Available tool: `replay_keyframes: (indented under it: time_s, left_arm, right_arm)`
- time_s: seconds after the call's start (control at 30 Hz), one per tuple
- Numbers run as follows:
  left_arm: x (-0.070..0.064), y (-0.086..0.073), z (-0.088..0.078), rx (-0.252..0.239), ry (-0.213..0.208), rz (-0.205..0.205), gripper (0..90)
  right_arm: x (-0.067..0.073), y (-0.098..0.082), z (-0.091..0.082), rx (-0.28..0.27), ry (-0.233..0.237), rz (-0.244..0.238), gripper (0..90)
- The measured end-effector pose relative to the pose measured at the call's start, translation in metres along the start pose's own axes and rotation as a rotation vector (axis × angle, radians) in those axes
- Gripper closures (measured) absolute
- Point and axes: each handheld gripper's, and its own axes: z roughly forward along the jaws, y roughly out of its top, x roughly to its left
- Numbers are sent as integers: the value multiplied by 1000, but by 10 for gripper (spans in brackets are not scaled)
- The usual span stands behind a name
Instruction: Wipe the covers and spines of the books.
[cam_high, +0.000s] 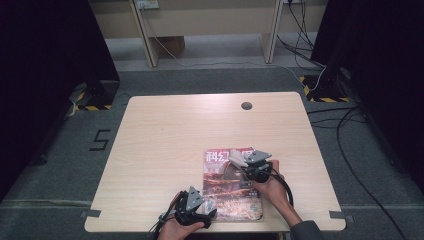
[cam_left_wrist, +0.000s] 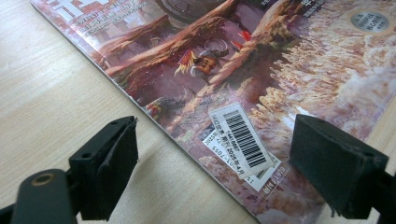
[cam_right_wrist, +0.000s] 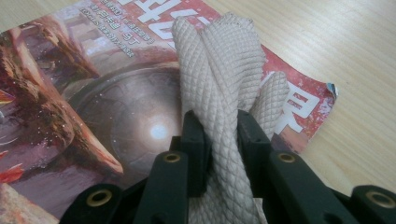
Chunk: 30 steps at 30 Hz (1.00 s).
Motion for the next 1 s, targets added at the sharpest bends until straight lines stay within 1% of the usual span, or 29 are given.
replay_keyframes:
  time_s: [0.03,0.07,0.1,0.13,0.2,0.23,0.27,0.3,0.33,0.37,0.4,0.43,0.47,0.53,0.63,0.67,0.7,0.77,0.8,0.83,0.87,1.0]
  left_arm:
    - [1,0,-1,2,-17,-18,166]
    - [1,-1,-1,5,-35,-41,202]
    - [1,-1,-1,5,-35,-41,218]
    - [3,-2,-4,10,-35,-57,213]
    - [5,-3,-8,5,-32,-46,213]
    - [5,-3,-8,5,-32,-46,212]
    - [7,-4,-12,1,-29,-47,212]
    - [12,-5,-18,-16,-17,-58,212]
    - [15,-5,-22,-20,-9,-66,212]
    - [15,-5,-22,-20,-9,-66,211]
    - [19,-6,-28,-33,-3,-82,211]
    - [19,-6,-28,-33,-3,-82,211]
    - [21,-8,-34,-46,0,-90,209]
    - [21,-10,-36,-47,-4,-80,209]
    - [19,-12,-38,-41,-5,-67,207]
    - [17,-14,-38,-32,-6,-56,207]
    - [16,-15,-39,-30,-6,-53,207]
    - [16,-16,-40,-24,-7,-48,207]
    - [15,-17,-43,-25,-6,-40,207]
    - [15,-17,-43,-25,-6,-40,207]
    - [16,-18,-45,-28,-4,-40,207]
    - [17,-20,-47,-16,-1,-40,200]
  right_arm:
    - [-1,0,0,0,1,3,761]
    - [-1,0,0,2,0,7,761]
    - [-1,0,0,2,0,7,761]
    - [-5,-1,0,-2,-13,2,761]
    - [-10,-2,0,2,-28,26,761]
    - [-10,-2,0,2,-28,26,761]
    - [-13,-3,-1,5,-42,39,761]
    - [-19,-5,-2,9,-61,47,760]
    - [-20,-6,-2,8,-67,55,759]
    - [-20,-6,-2,8,-67,55,759]
    - [-22,-6,-2,11,-81,67,759]
    - [-22,-6,-2,11,-81,67,759]
    - [-24,-7,-3,14,-97,69,759]
    - [-25,-7,-3,14,-90,78,761]
    - [-23,-7,-3,17,-97,82,767]
    - [-20,-6,-3,20,-93,79,768]
    - [-18,-5,-3,18,-83,79,769]
    - [-15,-4,-2,19,-80,71,769]
    - [-10,-2,-1,15,-57,67,769]
    - [-7,-1,0,13,-47,69,769]
    - [-4,1,2,12,-45,55,768]
    - [7,10,8,6,-23,32,768]
